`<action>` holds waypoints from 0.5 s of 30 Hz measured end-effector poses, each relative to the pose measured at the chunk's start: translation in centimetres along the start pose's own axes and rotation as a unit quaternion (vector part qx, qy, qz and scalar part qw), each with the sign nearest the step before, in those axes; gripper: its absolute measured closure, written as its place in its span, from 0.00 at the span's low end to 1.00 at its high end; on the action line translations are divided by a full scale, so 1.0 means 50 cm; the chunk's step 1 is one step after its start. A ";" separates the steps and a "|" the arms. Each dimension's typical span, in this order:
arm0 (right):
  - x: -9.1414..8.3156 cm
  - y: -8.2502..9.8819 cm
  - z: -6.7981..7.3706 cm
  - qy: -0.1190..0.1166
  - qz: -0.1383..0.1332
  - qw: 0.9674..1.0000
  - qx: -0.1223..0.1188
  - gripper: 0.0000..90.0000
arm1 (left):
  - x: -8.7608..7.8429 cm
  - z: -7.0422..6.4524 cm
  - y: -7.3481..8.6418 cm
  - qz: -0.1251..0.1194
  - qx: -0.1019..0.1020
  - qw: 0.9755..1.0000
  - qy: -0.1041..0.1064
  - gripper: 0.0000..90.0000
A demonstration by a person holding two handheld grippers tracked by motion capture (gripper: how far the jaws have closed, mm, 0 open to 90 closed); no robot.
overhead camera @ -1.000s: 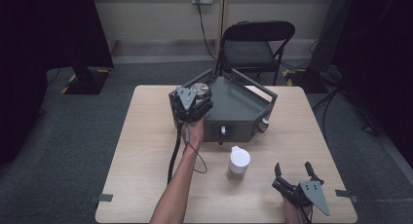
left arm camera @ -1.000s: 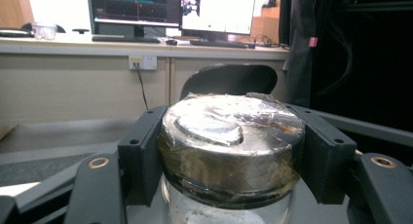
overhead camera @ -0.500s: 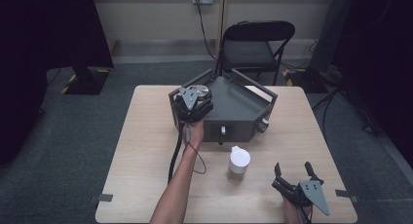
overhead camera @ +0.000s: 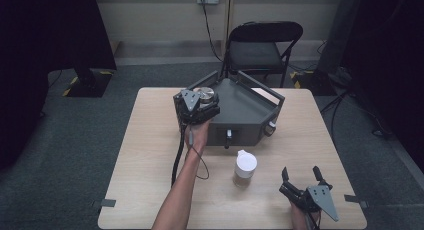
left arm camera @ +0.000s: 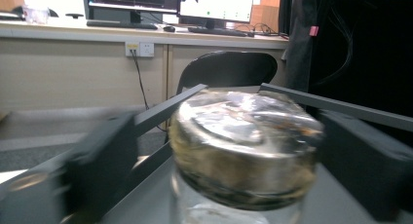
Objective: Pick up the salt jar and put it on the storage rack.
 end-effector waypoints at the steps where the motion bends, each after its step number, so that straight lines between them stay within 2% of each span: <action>1: 0.000 0.000 0.000 0.000 0.000 1.000 0.000 0.00 | -0.001 0.002 0.000 -0.001 0.001 1.000 0.001 0.00; 4: 0.000 0.000 0.000 0.001 0.000 1.000 0.000 0.00 | -0.008 0.010 0.005 -0.011 0.013 1.000 0.013 0.00; 9: 0.000 0.000 0.001 0.001 0.000 1.000 -0.001 0.00 | -0.019 0.020 0.003 -0.014 0.018 0.999 0.029 0.00; 15: 0.000 0.000 0.001 0.002 0.000 1.000 0.000 0.00 | -0.042 0.022 -0.002 -0.023 0.023 0.999 0.029 0.00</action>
Point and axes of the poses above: each handheld gripper's, and its own axes: x roughly forward along the jaws, y roughly out of its underside, z roughly to its left, the point moved 3 cm from there along x, roughly forward along the jaws, and after that the axes turned 1 degree about -z, right-handed, at the moved point
